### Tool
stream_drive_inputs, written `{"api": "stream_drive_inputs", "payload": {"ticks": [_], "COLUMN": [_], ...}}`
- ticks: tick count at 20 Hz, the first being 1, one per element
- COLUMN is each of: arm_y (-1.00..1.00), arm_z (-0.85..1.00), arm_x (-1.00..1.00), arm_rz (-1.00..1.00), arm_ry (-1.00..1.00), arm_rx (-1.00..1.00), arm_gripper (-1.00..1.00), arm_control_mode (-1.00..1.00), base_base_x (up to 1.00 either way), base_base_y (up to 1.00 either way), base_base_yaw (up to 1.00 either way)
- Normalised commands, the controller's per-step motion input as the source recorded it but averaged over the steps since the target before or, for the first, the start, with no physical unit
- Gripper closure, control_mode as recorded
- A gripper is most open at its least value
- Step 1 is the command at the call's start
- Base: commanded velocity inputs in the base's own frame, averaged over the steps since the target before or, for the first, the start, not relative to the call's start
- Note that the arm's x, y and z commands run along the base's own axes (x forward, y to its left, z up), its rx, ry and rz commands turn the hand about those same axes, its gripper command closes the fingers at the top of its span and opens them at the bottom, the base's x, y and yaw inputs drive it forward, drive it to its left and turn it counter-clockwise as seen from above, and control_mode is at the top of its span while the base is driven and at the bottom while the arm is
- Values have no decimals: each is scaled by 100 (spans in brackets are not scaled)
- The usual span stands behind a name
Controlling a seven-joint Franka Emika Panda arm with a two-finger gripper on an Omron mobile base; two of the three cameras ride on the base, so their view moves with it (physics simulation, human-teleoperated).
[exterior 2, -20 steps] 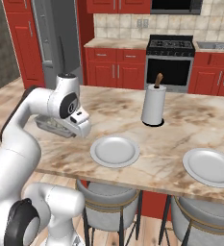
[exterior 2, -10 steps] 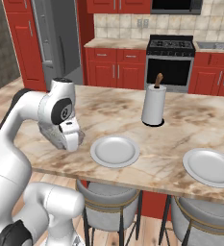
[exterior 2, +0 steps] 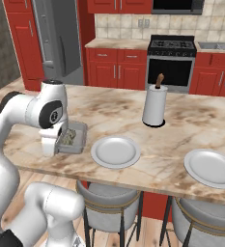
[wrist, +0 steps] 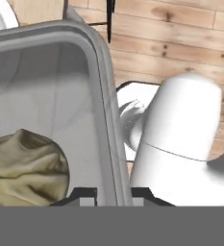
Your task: Place two dumplings into each of the tupperware containers and then place the containers in the fridge.
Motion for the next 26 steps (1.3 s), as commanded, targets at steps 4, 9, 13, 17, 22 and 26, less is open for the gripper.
{"api": "stream_drive_inputs", "payload": {"ticks": [4,9,13,17,22,26], "arm_y": [48,16,-34,-63,-37,-17], "arm_z": [0,26,36,19,1,10], "arm_x": [-26,-4,-22,-55,-57,-21], "arm_rz": [-45,-16,3,3,3,9], "arm_ry": [-2,2,12,9,1,-10], "arm_rx": [-22,-17,-3,0,1,7], "arm_gripper": [100,100,100,100,100,100], "arm_control_mode": [-100,-100,-100,-100,-100,-100], "base_base_x": [0,0,0,0,0,0], "base_base_y": [0,0,0,0,0,0], "base_base_yaw": [0,0,0,0,0,0]}}
